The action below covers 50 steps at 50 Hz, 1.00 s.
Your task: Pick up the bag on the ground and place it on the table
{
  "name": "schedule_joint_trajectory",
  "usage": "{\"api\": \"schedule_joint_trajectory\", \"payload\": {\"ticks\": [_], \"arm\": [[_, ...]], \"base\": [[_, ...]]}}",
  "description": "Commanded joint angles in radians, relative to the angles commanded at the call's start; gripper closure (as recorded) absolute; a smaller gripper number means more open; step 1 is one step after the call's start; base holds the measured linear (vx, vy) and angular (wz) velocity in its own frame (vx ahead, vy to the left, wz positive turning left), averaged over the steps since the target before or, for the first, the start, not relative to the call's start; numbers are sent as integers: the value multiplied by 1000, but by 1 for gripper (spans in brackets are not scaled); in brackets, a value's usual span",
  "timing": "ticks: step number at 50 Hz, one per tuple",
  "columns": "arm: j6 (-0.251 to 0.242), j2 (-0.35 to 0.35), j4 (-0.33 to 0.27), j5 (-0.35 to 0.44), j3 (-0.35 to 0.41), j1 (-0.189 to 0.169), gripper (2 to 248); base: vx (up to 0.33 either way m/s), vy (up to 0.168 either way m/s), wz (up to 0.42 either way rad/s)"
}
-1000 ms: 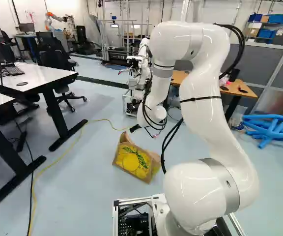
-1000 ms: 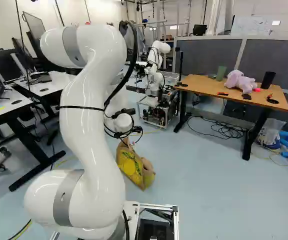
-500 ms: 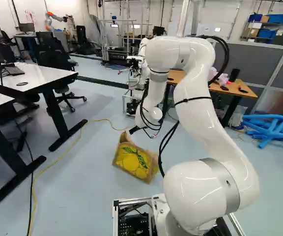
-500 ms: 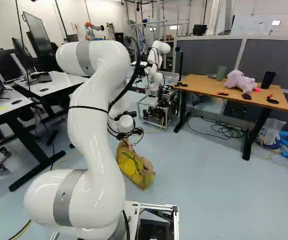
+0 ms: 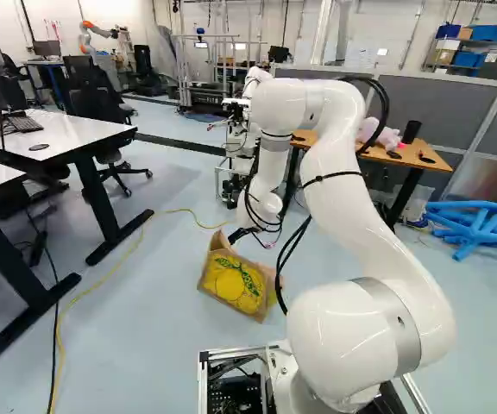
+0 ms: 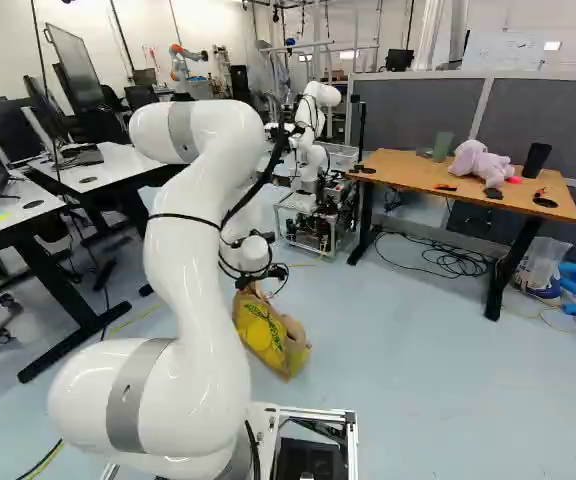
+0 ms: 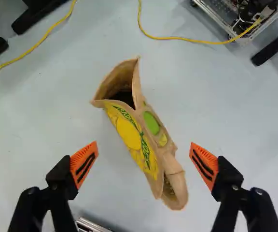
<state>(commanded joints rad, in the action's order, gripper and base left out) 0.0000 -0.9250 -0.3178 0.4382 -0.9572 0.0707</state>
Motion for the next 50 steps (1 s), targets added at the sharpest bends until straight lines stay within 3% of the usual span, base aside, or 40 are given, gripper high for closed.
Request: {"api": "schedule_joint_trajectory", "payload": {"ticks": [50], "arm": [[0,-198,0,-3,-160,-2,3]], "base": [[0,0,0]]}}
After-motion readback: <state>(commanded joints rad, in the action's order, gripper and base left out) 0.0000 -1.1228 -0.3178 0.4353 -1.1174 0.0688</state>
